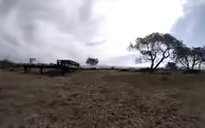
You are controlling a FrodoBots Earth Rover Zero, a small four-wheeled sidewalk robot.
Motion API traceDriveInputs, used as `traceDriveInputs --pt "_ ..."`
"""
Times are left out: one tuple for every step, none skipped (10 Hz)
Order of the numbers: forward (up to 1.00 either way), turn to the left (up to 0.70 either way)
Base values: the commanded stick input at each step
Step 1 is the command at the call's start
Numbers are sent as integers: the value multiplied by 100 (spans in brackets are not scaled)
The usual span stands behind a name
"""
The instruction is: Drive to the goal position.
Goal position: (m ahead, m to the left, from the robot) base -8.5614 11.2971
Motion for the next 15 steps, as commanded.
traceDriveInputs --pt "70 0" --pt "70 0" --pt "70 0" --pt "70 0" --pt "70 0" --pt "70 0" --pt "70 0" --pt "70 0" --pt "70 0" --pt "70 0" --pt "70 0" --pt "70 0" --pt "70 0" --pt "70 0" --pt "70 0"
